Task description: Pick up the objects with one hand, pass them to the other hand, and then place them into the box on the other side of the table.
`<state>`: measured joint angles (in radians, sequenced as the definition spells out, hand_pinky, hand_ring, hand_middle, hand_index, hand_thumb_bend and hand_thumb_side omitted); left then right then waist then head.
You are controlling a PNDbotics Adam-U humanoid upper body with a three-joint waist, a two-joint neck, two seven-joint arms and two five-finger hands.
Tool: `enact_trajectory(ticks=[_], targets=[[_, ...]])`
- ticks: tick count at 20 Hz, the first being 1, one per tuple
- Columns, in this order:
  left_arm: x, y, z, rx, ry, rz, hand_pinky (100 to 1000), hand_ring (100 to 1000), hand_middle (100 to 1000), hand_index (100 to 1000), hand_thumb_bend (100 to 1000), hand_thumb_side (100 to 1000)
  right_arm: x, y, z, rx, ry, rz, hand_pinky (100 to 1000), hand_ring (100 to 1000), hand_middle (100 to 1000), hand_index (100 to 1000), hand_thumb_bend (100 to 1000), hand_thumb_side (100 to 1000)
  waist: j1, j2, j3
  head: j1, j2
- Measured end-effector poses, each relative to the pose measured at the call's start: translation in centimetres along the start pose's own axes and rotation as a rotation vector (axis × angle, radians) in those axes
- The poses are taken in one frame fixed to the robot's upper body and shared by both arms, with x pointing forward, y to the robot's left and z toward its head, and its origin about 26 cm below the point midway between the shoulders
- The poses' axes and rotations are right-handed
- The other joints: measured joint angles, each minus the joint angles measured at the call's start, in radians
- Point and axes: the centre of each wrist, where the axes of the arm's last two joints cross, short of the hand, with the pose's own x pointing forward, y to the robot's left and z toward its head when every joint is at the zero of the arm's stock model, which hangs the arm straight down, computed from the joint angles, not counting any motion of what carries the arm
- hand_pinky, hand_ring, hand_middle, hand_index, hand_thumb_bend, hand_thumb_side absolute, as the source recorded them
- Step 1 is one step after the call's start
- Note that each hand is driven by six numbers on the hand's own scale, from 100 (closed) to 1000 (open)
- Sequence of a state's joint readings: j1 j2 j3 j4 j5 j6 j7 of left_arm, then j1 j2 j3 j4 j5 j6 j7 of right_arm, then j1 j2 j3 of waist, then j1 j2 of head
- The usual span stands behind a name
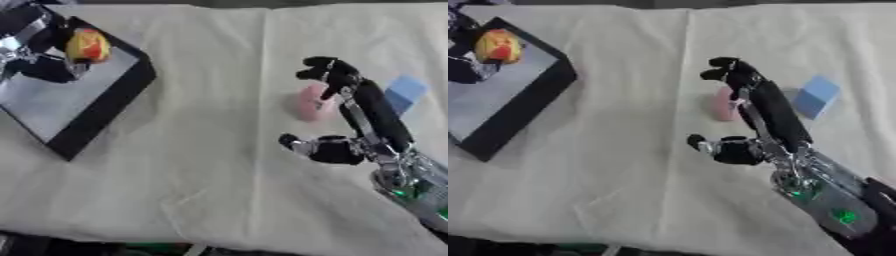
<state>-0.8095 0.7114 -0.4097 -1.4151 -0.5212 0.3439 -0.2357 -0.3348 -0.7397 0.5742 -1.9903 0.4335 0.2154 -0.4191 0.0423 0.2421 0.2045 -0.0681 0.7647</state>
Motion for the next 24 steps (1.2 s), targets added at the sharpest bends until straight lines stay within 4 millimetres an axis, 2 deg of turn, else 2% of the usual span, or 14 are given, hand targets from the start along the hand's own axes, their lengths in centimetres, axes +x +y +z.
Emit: enact_trajectory(ticks=[3, 5, 7, 8, 9, 11, 12, 13, 14, 16, 19, 21, 22, 24], targets=[[-0.7, -0.1, -0.1, 0.008, 0.024, -0.009, 743, 594, 439, 441, 242, 100, 0.0, 0.1, 0.0, -0.005, -0.002, 0.0, 533, 821, 828, 789, 677, 100, -0.006, 0.0, -0.006, 0.01, 0.0], [-1.2, -0.4, -0.2, 0.007, 0.038, -0.015, 807, 632, 495, 526, 292, 100, 0.0, 0.1, 0.1, -0.008, -0.001, 0.003, 534, 821, 828, 789, 676, 100, -0.007, 0.0, -0.007, 0.013, 0.0], [-1.5, -0.5, -0.3, 0.006, 0.046, -0.022, 821, 646, 518, 564, 321, 100, 0.0, 0.2, 0.2, -0.008, 0.0, 0.004, 534, 821, 828, 789, 676, 100, -0.008, 0.0, -0.007, 0.014, 0.0], [-1.7, -0.5, -0.3, 0.009, 0.05, -0.026, 844, 689, 576, 649, 357, 100, 0.0, 0.3, 0.3, -0.006, 0.001, 0.003, 534, 821, 828, 789, 676, 100, -0.01, 0.0, -0.008, 0.014, 0.0], [-1.8, -0.5, -0.3, 0.012, 0.053, -0.031, 853, 706, 594, 675, 363, 100, 0.0, 0.3, 0.3, -0.005, 0.0, 0.002, 534, 821, 828, 790, 676, 100, -0.011, 0.0, -0.008, 0.014, 0.0], [-2.0, -0.5, -0.4, 0.016, 0.055, -0.044, 921, 772, 655, 751, 432, 382, 0.0, 0.3, 0.3, -0.006, -0.001, 0.004, 535, 821, 828, 790, 676, 100, -0.011, 0.0, -0.008, 0.013, 0.0], [-2.1, -0.5, -0.4, 0.017, 0.055, -0.05, 934, 785, 667, 763, 473, 462, 0.0, 0.3, 0.3, -0.007, -0.001, 0.005, 535, 822, 828, 790, 676, 100, -0.011, 0.0, -0.009, 0.013, 0.0], [-2.2, -0.4, -0.4, 0.018, 0.054, -0.056, 935, 787, 668, 764, 481, 471, 0.0, 0.3, 0.3, -0.008, 0.0, 0.005, 535, 822, 828, 790, 676, 100, -0.011, 0.0, -0.01, 0.012, 0.0], [-2.2, -0.4, -0.4, 0.02, 0.052, -0.061, 941, 796, 675, 772, 525, 536, 0.0, 0.3, 0.3, -0.009, 0.0, 0.005, 535, 821, 828, 790, 676, 100, -0.011, 0.0, -0.01, 0.011, 0.0], [-2.2, -0.3, -0.4, 0.025, 0.048, -0.07, 940, 796, 673, 772, 526, 549, 0.0, 0.3, 0.3, -0.01, -0.001, 0.005, 535, 821, 828, 791, 676, 100, -0.011, 0.0, -0.011, 0.007, 0.0], [-2.3, -0.1, -0.3, 0.035, 0.045, -0.075, 926, 785, 658, 762, 477, 489, 0.0, 0.3, 0.3, -0.012, 0.0, 0.005, 537, 822, 828, 791, 676, 100, -0.011, 0.0, -0.011, 0.004, 0.0], [-2.3, -0.1, -0.3, 0.047, 0.047, -0.072, 895, 759, 635, 753, 371, 403, 0.0, 0.3, 0.3, -0.012, 0.0, 0.005, 536, 821, 828, 792, 675, 100, -0.011, 0.0, -0.011, 0.001, 0.0], [-2.4, 0.0, -0.3, 0.057, 0.05, -0.065, 856, 738, 615, 745, 292, 305, 0.0, 0.3, 0.3, -0.012, 0.0, 0.005, 537, 821, 828, 792, 675, 100, -0.011, 0.0, -0.011, -0.001, 0.0], [-2.2, 0.3, -0.2, 0.085, 0.052, -0.041, 830, 716, 601, 731, 206, 224, 0.0, 0.3, 0.3, -0.014, 0.0, 0.006, 538, 821, 827, 793, 674, 100, -0.011, 0.0, -0.012, -0.005, 0.0]])
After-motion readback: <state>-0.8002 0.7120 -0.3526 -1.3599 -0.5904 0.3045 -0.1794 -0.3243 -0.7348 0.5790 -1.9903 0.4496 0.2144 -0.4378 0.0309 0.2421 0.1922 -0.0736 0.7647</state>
